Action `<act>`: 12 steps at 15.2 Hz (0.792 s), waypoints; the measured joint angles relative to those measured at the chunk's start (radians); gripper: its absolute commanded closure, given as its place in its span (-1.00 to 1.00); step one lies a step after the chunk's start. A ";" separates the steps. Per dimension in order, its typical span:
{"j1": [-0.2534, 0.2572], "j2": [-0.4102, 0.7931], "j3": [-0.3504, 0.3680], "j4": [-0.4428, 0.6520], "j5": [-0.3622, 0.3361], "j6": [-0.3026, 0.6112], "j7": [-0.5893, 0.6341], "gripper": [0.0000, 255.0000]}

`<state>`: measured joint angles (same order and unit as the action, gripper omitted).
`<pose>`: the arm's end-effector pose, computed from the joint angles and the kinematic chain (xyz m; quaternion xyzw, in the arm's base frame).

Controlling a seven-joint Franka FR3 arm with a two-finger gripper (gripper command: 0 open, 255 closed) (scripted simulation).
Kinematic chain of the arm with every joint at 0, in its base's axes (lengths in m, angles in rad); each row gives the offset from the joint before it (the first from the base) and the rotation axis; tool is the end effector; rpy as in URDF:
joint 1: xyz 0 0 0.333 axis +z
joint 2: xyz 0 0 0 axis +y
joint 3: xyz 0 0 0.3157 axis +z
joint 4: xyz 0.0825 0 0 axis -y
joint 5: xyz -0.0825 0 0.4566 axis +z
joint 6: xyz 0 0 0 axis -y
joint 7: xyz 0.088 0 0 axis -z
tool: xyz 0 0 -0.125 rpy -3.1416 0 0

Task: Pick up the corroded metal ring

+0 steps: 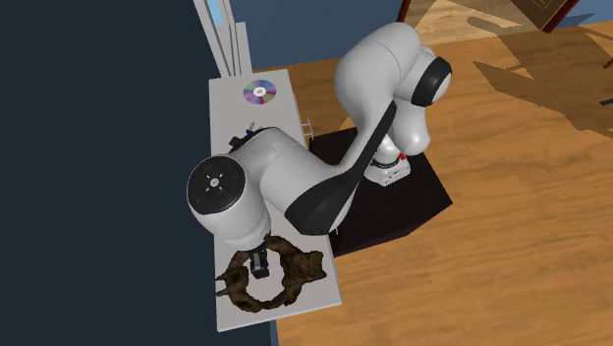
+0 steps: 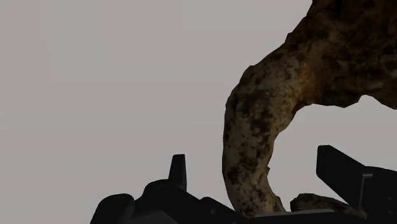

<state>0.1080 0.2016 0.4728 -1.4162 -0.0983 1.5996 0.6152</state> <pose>0.5939 0.3423 0.5735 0.9998 -0.0201 0.0034 0.0019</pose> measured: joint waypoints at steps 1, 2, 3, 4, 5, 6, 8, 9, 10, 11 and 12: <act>-0.001 -0.001 0.000 -0.007 0.001 0.006 0.000 1.00; -0.001 -0.002 0.000 -0.011 0.001 0.010 -0.001 1.00; -0.002 -0.003 -0.001 -0.013 0.001 0.011 -0.001 1.00; -0.002 -0.003 -0.001 -0.014 0.001 0.012 -0.001 1.00; -0.002 -0.003 -0.001 -0.014 0.001 0.012 -0.001 1.00; -0.002 -0.003 -0.001 -0.014 0.001 0.012 -0.001 1.00; -0.002 -0.003 -0.001 -0.014 0.001 0.012 -0.001 1.00; -0.002 -0.003 -0.001 -0.014 0.001 0.012 -0.001 1.00; -0.002 -0.003 -0.001 -0.014 0.001 0.012 -0.001 1.00; -0.002 -0.003 -0.001 -0.014 0.001 0.012 -0.001 1.00; 0.000 0.002 -0.001 -0.002 -0.001 0.004 0.000 1.00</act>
<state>0.1075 0.2033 0.4722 -1.4187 -0.0990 1.6035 0.6147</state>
